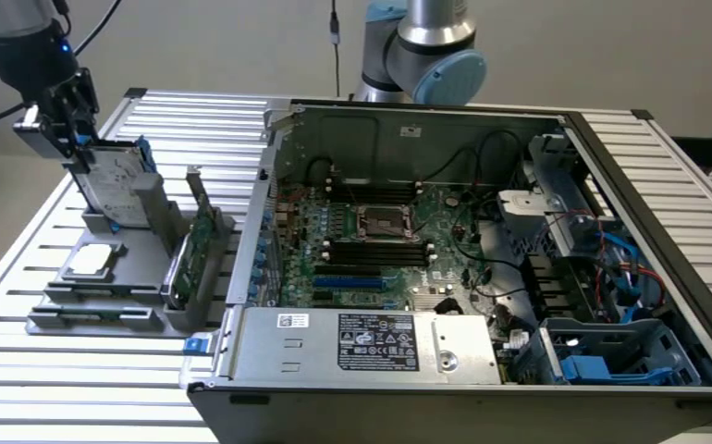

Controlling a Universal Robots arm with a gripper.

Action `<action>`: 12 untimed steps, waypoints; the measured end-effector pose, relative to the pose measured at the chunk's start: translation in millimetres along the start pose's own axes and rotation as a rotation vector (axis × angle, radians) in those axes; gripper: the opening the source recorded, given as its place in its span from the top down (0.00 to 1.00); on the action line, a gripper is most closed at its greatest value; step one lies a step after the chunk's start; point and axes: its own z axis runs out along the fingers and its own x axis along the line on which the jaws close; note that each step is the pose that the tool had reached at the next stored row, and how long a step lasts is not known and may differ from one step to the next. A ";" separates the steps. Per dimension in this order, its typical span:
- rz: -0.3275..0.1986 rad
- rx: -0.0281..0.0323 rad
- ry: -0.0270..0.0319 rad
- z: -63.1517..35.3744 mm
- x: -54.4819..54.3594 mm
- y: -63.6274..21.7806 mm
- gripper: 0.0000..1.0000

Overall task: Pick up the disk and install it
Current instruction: 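Pick up the disk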

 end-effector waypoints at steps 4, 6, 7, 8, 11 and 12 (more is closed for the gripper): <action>0.001 0.0004 0.0000 1.1 0.0 -0.4 0.46; 0.003 0.0005 -0.0001 1.5 0.1 -0.8 0.46; 0.004 0.0006 -0.0001 1.7 0.1 -0.9 0.46; 0.004 0.0012 0.0000 1.9 0.1 -0.8 0.46; 0.004 0.0056 0.0002 2.6 0.1 -1.0 0.46; 0.004 0.0072 0.0003 2.7 0.1 -0.9 0.46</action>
